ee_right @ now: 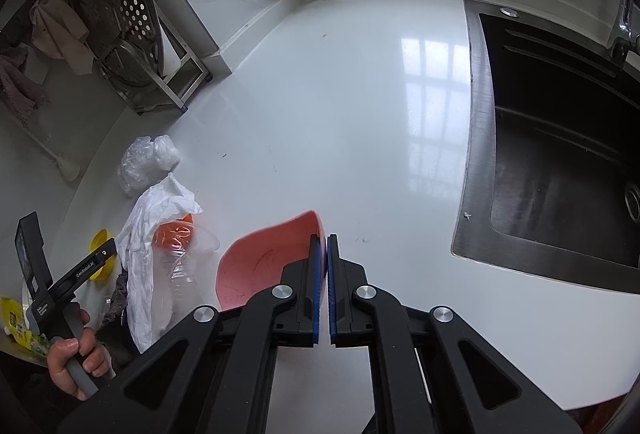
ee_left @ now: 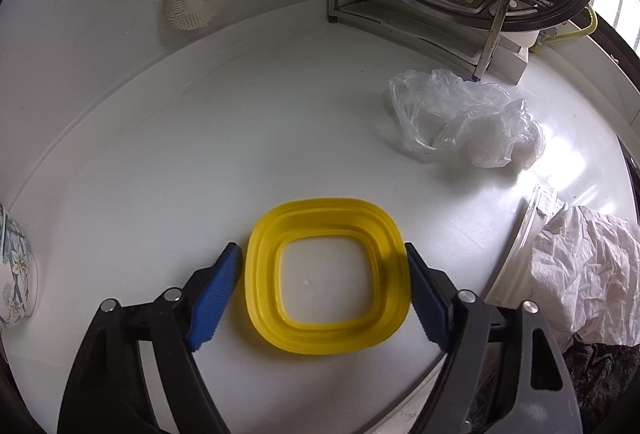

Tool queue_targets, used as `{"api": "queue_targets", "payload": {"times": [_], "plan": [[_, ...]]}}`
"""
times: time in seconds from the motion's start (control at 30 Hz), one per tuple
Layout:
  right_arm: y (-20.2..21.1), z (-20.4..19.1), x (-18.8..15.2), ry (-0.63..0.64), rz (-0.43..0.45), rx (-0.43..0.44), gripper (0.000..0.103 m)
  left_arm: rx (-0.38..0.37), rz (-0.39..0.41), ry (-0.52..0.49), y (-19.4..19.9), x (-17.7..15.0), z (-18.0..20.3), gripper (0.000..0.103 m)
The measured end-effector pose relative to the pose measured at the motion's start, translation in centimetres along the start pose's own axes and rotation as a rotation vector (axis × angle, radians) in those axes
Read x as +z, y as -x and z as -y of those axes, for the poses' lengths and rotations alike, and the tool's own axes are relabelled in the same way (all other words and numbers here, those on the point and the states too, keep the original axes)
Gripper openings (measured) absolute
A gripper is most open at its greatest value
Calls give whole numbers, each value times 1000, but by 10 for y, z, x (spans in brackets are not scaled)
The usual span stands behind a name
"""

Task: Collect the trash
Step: 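Close the left tool on the yellow square container's sides, then carry the yellow container and pink dish over the gray basket with both tools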

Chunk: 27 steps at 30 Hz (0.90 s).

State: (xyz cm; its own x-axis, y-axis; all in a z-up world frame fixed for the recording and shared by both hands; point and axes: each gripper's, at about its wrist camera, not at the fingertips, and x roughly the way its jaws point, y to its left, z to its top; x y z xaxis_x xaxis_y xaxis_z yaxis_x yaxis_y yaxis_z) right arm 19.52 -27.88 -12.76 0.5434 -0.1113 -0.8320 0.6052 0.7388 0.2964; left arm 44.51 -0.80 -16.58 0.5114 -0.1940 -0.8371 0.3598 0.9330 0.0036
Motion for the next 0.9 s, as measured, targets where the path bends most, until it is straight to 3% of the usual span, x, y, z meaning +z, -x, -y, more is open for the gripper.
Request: {"api": "queue_targets", "payload": {"times": [0.2,0.6,0.9], "plan": [[6,-6,0,26,9,4,3,10,-6,5,17,-10,-4,67],[36,-14,8,53,63,25,3,-2,64,54,66,-6,-19,67],[69,-9,11,64,113,60,3,-6,101,39,118,-24,-10,67]]}}
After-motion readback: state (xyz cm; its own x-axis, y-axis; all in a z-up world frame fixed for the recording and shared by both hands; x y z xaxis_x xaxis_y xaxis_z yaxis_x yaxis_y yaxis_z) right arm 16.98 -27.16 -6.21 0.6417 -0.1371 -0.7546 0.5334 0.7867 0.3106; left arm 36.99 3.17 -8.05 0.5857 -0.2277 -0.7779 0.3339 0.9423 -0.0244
